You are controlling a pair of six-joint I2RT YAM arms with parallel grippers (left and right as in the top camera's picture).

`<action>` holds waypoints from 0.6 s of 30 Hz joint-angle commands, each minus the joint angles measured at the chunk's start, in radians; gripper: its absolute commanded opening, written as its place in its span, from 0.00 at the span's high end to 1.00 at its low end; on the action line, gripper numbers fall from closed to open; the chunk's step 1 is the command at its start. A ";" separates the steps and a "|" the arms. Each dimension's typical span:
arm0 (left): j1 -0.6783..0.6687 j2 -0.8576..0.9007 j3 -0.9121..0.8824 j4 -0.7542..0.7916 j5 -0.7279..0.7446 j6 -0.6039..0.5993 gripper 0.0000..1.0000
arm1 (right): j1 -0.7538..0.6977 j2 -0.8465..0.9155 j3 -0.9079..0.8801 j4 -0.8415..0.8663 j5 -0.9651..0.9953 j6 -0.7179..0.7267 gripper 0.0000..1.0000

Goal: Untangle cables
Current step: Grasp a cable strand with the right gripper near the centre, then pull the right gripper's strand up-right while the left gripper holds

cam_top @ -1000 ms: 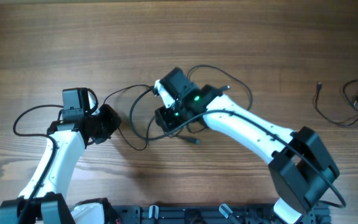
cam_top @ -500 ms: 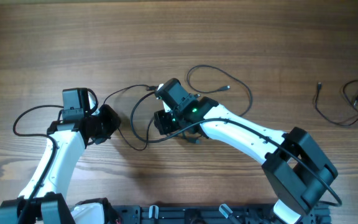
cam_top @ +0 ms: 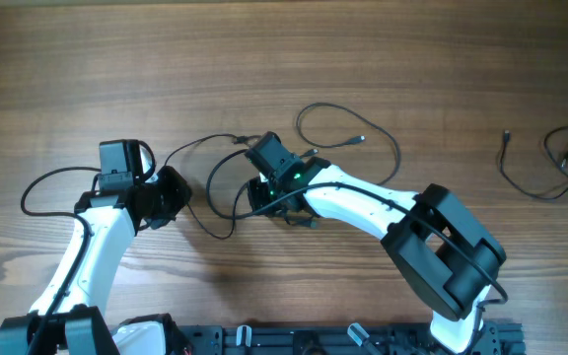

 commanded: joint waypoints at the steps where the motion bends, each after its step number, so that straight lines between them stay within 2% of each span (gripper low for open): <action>1: -0.005 -0.013 -0.005 -0.003 -0.010 0.023 0.96 | 0.007 0.026 -0.009 0.003 0.002 0.019 0.85; 2: -0.005 -0.013 -0.005 -0.004 -0.010 0.023 0.96 | 0.007 0.026 -0.009 0.001 0.002 0.014 0.88; 3: -0.005 -0.013 -0.005 -0.005 -0.010 0.023 0.96 | -0.002 0.025 -0.008 -0.012 0.006 0.008 0.95; 10: 0.038 -0.013 -0.004 0.000 -0.066 0.023 0.96 | -0.148 -0.087 -0.006 -0.115 0.006 0.003 0.96; 18: 0.236 -0.013 -0.004 -0.010 -0.056 0.023 0.96 | -0.418 -0.308 -0.006 -0.192 -0.014 -0.080 0.96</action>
